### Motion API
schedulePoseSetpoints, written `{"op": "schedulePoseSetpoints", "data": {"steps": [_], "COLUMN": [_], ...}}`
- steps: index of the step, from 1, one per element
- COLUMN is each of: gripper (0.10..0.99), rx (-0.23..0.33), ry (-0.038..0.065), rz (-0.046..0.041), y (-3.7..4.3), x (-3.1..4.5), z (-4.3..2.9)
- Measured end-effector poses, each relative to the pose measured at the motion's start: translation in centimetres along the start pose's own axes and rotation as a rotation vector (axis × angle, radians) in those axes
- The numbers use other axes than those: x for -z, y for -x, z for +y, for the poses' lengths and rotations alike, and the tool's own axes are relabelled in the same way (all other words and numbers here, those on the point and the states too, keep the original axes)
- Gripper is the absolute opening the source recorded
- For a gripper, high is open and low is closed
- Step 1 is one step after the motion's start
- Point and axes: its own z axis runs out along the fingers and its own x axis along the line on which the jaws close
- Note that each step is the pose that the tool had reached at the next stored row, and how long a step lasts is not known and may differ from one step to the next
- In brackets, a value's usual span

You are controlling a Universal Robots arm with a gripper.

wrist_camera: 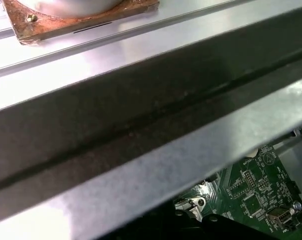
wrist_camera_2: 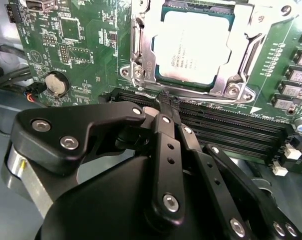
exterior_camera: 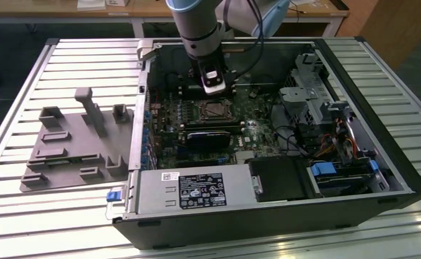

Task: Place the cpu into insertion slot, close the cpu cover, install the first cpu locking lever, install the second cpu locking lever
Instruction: 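Install the first cpu locking lever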

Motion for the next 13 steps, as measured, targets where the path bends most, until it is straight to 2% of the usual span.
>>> {"op": "schedulePoseSetpoints", "data": {"steps": [13], "gripper": [0.102], "rx": [-0.009], "ry": [-0.005], "rz": [-0.0043], "y": [-0.06], "x": [-0.33], "z": [-0.08]}}
